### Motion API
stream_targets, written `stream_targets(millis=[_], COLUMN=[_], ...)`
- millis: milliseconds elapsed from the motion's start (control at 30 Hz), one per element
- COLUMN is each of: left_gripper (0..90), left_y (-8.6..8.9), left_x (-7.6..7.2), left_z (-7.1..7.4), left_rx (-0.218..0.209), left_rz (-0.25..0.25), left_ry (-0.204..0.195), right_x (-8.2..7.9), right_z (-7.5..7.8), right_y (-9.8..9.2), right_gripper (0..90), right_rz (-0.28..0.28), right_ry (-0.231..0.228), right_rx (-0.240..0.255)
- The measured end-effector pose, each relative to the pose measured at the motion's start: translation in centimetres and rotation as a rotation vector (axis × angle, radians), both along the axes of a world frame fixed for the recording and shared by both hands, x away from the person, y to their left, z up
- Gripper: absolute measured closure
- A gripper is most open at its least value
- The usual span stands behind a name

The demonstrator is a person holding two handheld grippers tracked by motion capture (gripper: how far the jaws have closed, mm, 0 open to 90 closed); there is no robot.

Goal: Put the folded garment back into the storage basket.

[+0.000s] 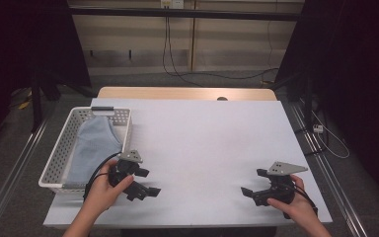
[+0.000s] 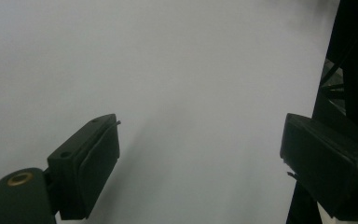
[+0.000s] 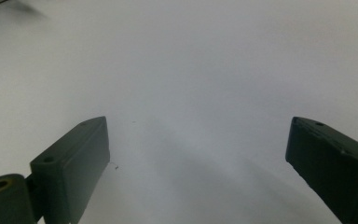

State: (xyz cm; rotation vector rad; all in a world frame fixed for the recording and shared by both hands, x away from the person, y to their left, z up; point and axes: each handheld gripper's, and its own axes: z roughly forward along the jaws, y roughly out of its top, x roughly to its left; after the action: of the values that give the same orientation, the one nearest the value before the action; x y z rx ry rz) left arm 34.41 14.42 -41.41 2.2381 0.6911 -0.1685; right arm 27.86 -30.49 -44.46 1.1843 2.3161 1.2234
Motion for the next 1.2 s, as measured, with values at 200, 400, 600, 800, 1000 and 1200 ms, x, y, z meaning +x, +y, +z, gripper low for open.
stream_targets(millis=[200,400,600,800,1000,1200], left_gripper=[12.1,12.1,12.1,12.0,11.7,11.7], left_y=[0.0,-0.2,-0.1,-0.1,0.0,-0.1], left_x=[-0.3,-0.5,-0.6,-0.8,-0.9,-1.1], left_z=[-0.1,-0.2,-0.4,-0.5,-0.5,-0.4], left_rx=[0.003,-0.009,-0.023,-0.025,-0.036,-0.027], left_rz=[-0.007,-0.012,-0.012,-0.013,-0.017,-0.025], left_ry=[-0.006,0.0,0.004,0.003,0.001,-0.006], right_x=[-0.1,-0.3,-0.4,-0.4,-0.5,-0.5], right_z=[-0.1,-0.1,-0.4,-0.3,-0.2,-0.1], right_y=[-0.3,-0.5,-0.4,-0.7,-0.8,-0.9], right_gripper=[6.3,6.3,6.3,6.3,6.3,6.3], right_rz=[-0.007,-0.01,-0.01,-0.018,-0.021,-0.023], right_ry=[0.002,-0.001,-0.001,-0.012,-0.025,-0.033], right_rx=[-0.007,-0.003,0.004,0.019,0.019,0.018])
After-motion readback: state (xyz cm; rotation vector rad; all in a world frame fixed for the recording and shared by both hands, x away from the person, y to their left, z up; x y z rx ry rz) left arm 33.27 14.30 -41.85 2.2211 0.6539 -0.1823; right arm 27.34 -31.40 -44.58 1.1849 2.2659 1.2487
